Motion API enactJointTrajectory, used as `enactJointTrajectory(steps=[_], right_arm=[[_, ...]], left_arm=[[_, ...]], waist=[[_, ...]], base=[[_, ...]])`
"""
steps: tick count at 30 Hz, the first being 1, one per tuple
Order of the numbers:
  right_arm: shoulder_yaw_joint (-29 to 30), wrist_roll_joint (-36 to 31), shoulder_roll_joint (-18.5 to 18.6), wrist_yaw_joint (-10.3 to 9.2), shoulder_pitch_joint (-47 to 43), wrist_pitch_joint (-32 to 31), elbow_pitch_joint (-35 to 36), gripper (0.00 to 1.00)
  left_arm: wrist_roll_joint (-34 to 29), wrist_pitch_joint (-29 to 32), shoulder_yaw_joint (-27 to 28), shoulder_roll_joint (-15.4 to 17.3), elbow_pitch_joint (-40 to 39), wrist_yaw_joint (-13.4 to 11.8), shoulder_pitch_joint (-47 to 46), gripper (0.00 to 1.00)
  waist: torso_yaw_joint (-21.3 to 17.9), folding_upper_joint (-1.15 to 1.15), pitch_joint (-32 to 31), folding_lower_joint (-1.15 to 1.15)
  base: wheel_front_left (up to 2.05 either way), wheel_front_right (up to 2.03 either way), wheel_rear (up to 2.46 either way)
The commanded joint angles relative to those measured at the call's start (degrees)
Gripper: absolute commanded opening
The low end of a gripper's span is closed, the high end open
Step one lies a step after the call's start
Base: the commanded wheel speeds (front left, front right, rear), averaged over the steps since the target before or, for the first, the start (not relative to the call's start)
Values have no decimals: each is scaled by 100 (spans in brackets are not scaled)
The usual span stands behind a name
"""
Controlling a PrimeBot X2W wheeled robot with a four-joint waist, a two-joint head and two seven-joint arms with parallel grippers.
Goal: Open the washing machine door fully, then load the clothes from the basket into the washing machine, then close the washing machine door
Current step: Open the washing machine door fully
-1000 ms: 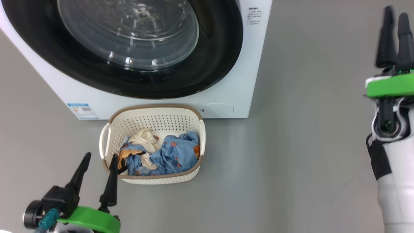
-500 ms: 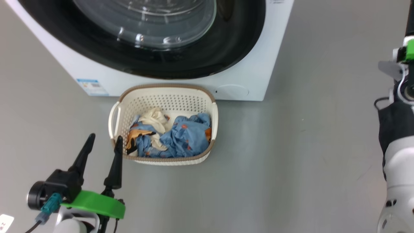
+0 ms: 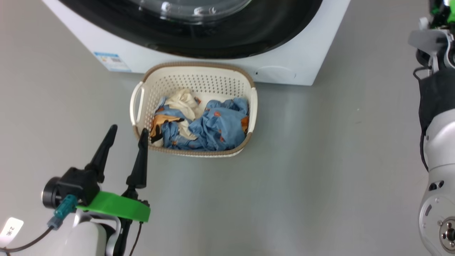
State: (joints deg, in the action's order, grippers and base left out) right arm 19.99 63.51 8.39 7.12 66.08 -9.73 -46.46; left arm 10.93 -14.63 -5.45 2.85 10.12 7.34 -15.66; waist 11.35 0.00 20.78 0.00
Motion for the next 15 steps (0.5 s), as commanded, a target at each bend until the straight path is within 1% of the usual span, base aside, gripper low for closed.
enactJointTrajectory(steps=[1, 6, 15], right_arm=[[-151, -49, -134, 36, 211, -169, 97, 0], [-287, -52, -224, 36, 334, -684, 66, 0], [-249, -265, -224, 36, 478, -865, 3, 0]], left_arm=[[20, -37, 155, 115, -149, 14, -162, 100], [38, -37, 118, 82, -129, 14, -231, 100], [94, -37, 54, 38, -168, 14, -294, 100]], waist=[[121, 0, 154, 0], [164, 0, 247, 0], [281, 0, 395, 0]], base=[[0, 0, 0], [0, 0, 0], [0, 0, 0]])
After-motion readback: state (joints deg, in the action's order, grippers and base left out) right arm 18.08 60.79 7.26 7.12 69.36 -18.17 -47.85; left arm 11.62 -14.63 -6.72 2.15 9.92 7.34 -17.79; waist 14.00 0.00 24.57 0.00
